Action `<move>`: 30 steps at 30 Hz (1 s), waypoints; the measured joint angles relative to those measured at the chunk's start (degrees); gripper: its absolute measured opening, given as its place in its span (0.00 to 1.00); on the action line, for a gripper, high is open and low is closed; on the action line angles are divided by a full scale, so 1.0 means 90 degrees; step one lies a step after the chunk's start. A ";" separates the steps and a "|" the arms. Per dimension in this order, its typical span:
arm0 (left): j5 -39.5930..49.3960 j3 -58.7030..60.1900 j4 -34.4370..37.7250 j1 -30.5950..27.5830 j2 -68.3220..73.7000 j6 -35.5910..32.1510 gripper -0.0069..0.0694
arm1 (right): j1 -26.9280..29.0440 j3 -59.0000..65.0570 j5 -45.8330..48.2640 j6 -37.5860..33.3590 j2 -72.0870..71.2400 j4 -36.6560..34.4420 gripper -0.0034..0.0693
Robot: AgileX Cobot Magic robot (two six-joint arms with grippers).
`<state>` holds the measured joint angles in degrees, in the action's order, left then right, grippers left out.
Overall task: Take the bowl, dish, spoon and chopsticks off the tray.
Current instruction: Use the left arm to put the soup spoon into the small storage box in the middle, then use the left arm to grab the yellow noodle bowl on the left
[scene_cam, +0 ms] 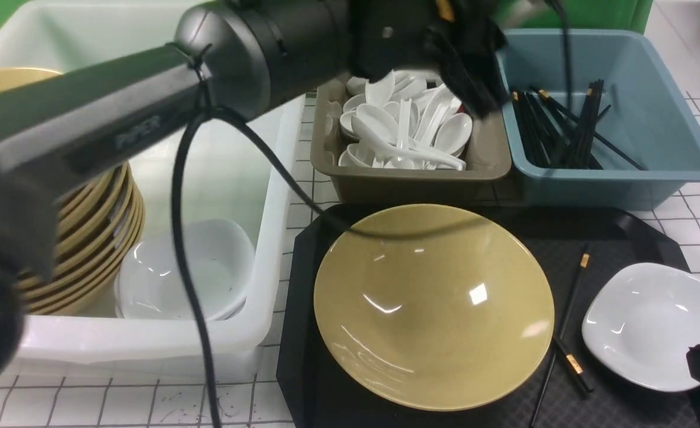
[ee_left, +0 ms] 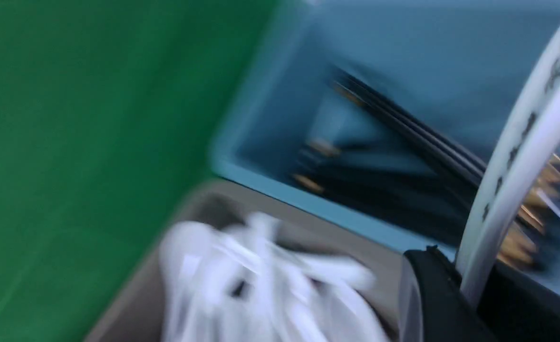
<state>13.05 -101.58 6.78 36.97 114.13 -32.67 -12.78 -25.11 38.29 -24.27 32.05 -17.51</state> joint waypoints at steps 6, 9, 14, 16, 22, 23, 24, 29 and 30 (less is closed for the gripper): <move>-0.0483 0.0007 0.0953 -0.0596 0.0887 0.0349 0.42 | 0.0000 0.0000 -0.0034 -0.0003 0.0000 0.0000 0.10; 0.1124 -0.0114 0.0987 -0.0625 0.0711 0.0739 0.59 | 0.0000 0.0000 -0.0034 -0.0014 0.0000 -0.0002 0.11; 0.3868 -0.0603 0.0429 -0.0260 -0.0085 0.1861 0.62 | 0.0000 0.0000 -0.0034 -0.0015 0.0000 -0.0002 0.11; 0.4663 -0.0682 -0.0042 -0.0030 -0.0313 0.2004 0.62 | 0.0000 0.0000 -0.0034 -0.0015 0.0000 -0.0002 0.11; 0.5838 -0.0714 -0.1108 0.0347 0.0159 0.2044 0.69 | 0.0000 0.0000 -0.0034 -0.0015 0.0000 -0.0007 0.11; 0.5873 -0.0714 -0.1151 0.0347 0.0214 0.2049 0.69 | 0.0000 0.0000 -0.0034 -0.0015 0.0000 -0.0007 0.11; 0.5973 -0.0714 -0.1249 0.0347 0.0425 0.2098 0.71 | 0.0000 0.0000 -0.0034 -0.0015 0.0000 -0.0007 0.11; 0.6277 -0.0714 -0.1538 0.0334 0.0899 0.2250 0.69 | 0.0000 0.0006 -0.0034 -0.0015 0.0000 -0.0007 0.11; 0.6301 -0.0714 -0.1545 0.0334 0.0950 0.2250 0.68 | 0.0000 0.0006 -0.0034 -0.0015 0.0000 -0.0007 0.11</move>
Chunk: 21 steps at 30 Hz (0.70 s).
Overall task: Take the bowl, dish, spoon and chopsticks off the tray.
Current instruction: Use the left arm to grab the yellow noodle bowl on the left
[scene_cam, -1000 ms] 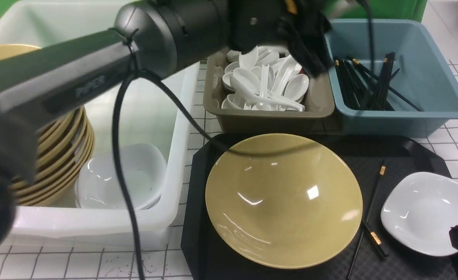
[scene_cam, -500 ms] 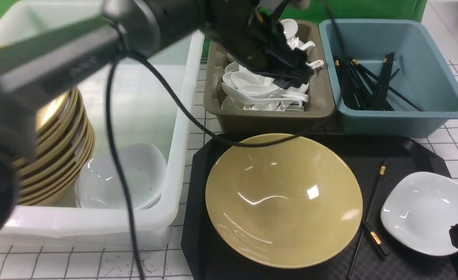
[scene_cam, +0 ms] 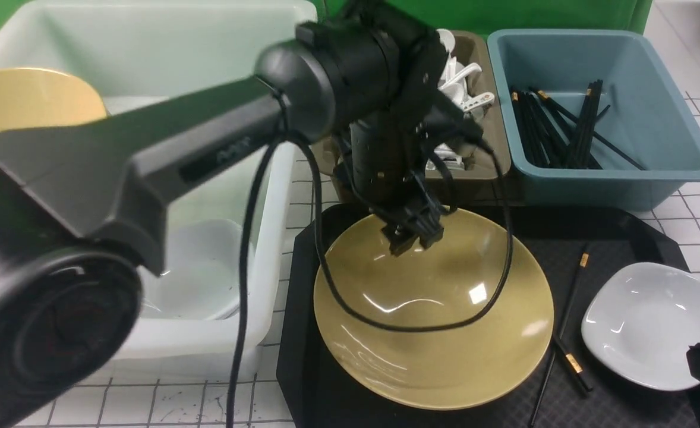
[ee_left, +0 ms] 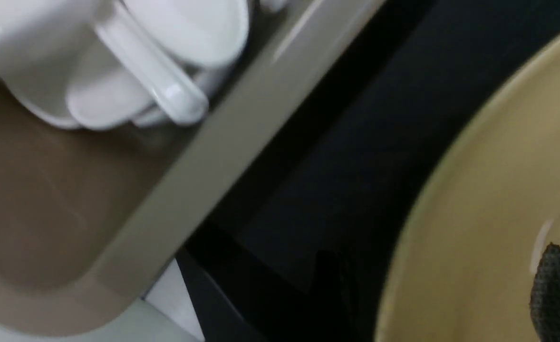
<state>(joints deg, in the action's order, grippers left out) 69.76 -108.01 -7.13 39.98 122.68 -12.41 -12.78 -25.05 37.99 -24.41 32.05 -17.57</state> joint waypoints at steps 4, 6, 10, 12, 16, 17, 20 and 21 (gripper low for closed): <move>0.0013 0.0000 0.0161 -0.0006 0.0286 -0.0350 0.48 | 0.0000 0.0000 0.0000 0.0000 0.0000 0.0000 0.11; 0.0042 -0.0033 0.0332 -0.0051 0.0305 -0.0508 0.37 | 0.0000 0.0000 0.0000 0.0000 0.0000 0.0000 0.11; 0.0128 -0.0064 0.0610 -0.0118 0.0165 -0.0552 0.31 | 0.0000 0.0000 0.0000 0.0000 0.0000 0.0000 0.11; 0.0163 -0.0064 0.0834 -0.0154 -0.0051 -0.0591 0.25 | 0.0000 0.0000 0.0000 0.0000 0.0000 0.0000 0.11; 0.0210 -0.0058 0.1799 -0.0432 -0.0704 -0.0838 0.11 | 0.0000 0.0000 0.0000 0.0000 0.0005 0.0000 0.11; 0.0187 -0.0058 0.2176 -0.0758 -0.1109 -0.0974 0.11 | 0.0000 0.0000 0.0000 0.0000 0.0005 0.0000 0.11; 0.0124 -0.0058 0.2750 -0.1441 -0.1714 -0.1097 0.11 | 0.0000 0.0000 0.0000 0.0000 0.0005 0.0000 0.11; 0.0143 -0.0058 0.3004 -0.1759 -0.1969 -0.1103 0.11 | 0.0000 0.0000 0.0000 0.0000 0.0005 0.0000 0.11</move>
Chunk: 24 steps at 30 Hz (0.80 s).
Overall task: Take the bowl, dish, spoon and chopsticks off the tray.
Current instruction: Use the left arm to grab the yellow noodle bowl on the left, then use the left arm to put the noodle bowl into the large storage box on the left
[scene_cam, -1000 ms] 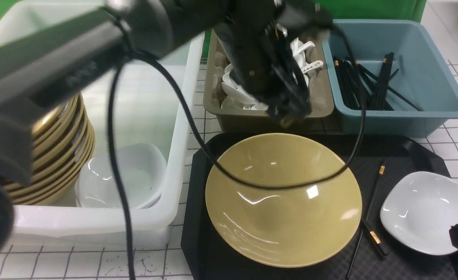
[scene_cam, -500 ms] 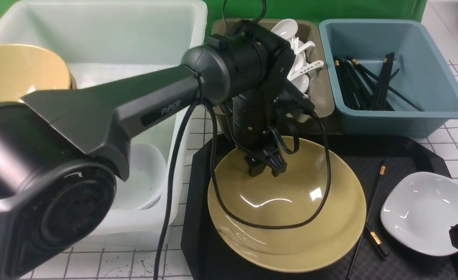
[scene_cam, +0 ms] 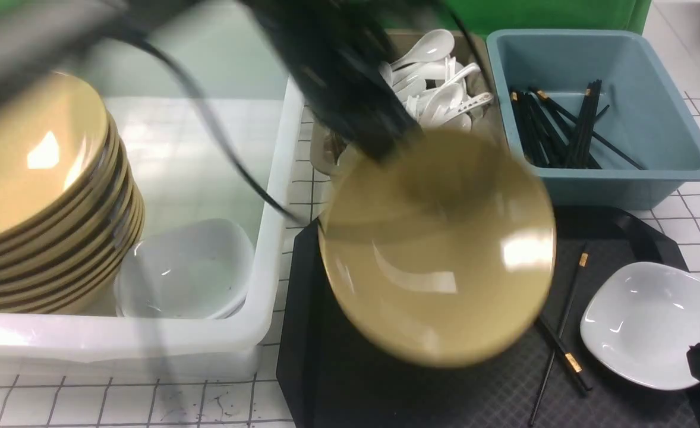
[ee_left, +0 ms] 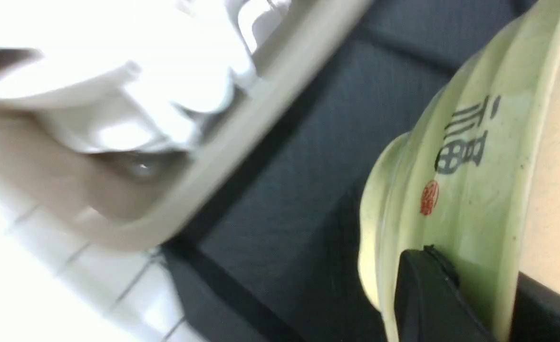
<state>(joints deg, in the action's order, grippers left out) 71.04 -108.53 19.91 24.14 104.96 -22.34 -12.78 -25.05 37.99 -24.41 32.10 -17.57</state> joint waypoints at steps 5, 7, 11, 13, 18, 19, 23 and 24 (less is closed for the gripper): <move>0.0105 0.0051 0.0527 -0.2008 -0.1505 0.0013 0.10 | 0.0000 0.0000 0.0026 0.0000 0.0000 0.0000 0.11; 0.0098 0.0207 0.0541 -0.2747 -0.1960 0.0113 0.10 | 0.0000 0.0000 0.0007 0.0000 0.0000 0.0000 0.11; -0.0154 0.1046 0.0417 -0.5288 -0.3035 0.0688 0.10 | 0.0000 0.0012 -0.0035 0.0056 0.0000 0.0000 0.11; -0.0308 0.1395 0.0356 -0.6119 -0.3211 0.0861 0.10 | 0.0000 0.0093 -0.0186 0.0137 0.0000 0.0000 0.11; -0.0636 0.2183 0.0235 -0.6926 -0.3195 0.1001 0.10 | 0.0000 0.0359 -0.0488 0.0558 0.0000 0.0000 0.12; -0.0693 0.2364 0.0225 -0.6933 -0.3172 0.1001 0.10 | 0.0000 0.0397 -0.0528 0.0648 0.0000 0.0000 0.12; -0.0840 0.2993 0.0111 -0.6774 -0.3100 0.1006 0.11 | 0.0000 0.0412 -0.0587 0.0841 0.0000 0.0000 0.15; -0.0997 0.3240 -0.0048 -0.6663 -0.3094 0.1000 0.12 | 0.0000 0.0412 -0.0602 0.0931 0.0000 0.0000 0.16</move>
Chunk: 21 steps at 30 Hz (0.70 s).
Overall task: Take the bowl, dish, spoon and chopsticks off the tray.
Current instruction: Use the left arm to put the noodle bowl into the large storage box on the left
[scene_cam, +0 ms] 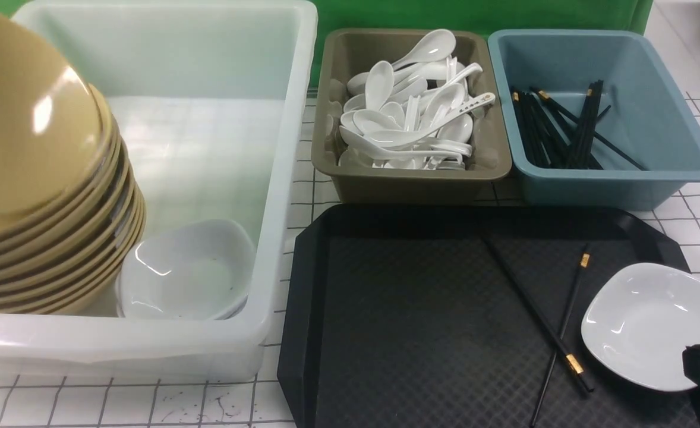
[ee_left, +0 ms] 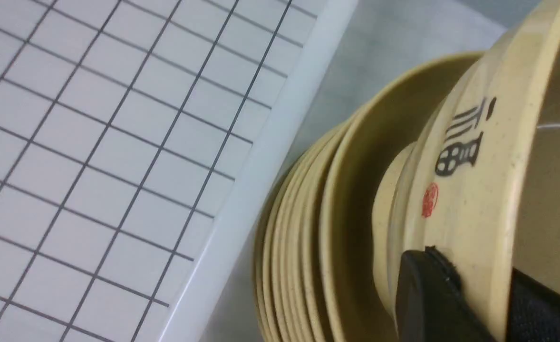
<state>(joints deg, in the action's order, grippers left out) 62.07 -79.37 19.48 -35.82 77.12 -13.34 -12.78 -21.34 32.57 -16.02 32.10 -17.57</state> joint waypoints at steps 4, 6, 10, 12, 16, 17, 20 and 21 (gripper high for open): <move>-0.0524 0.0493 -0.0437 0.0392 0.0040 -0.0317 0.23 | 0.0000 0.0000 0.0007 0.0694 0.0034 -0.0001 0.25; -0.0770 0.0689 -0.0734 0.0611 0.0062 -0.0383 0.33 | 0.0000 0.0000 0.0177 0.1115 0.0096 -0.0001 0.34; -0.1095 0.0925 -0.1395 0.1152 0.0112 0.0036 0.59 | 0.0000 0.0000 0.0759 0.2150 0.0418 0.0241 0.53; -0.1116 0.0901 -0.1642 0.1342 0.0099 0.0337 0.68 | 0.0000 0.0000 0.0854 0.2566 0.0561 0.0527 0.59; -0.1005 0.0538 -0.2246 0.1788 -0.0146 0.1253 0.81 | 0.0000 0.0000 0.0839 0.3885 0.1087 0.1433 0.72; -0.1005 0.0516 -0.2267 0.1812 -0.0171 0.1300 0.81 | 0.0000 0.0000 0.0825 0.3932 0.1087 0.1458 0.72; -0.1097 0.0237 -0.2421 0.2184 -0.0723 0.1726 0.80 | 0.0000 0.0000 0.0319 0.4526 0.1620 0.1614 0.74; -0.1175 0.0214 -0.2421 0.2326 -0.0894 0.1770 0.79 | 0.0000 0.0000 0.0136 0.4686 0.1777 0.1631 0.74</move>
<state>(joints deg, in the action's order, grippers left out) 51.50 -77.44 -2.31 -14.89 69.07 2.59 -12.78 -21.34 33.79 26.15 48.10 -2.90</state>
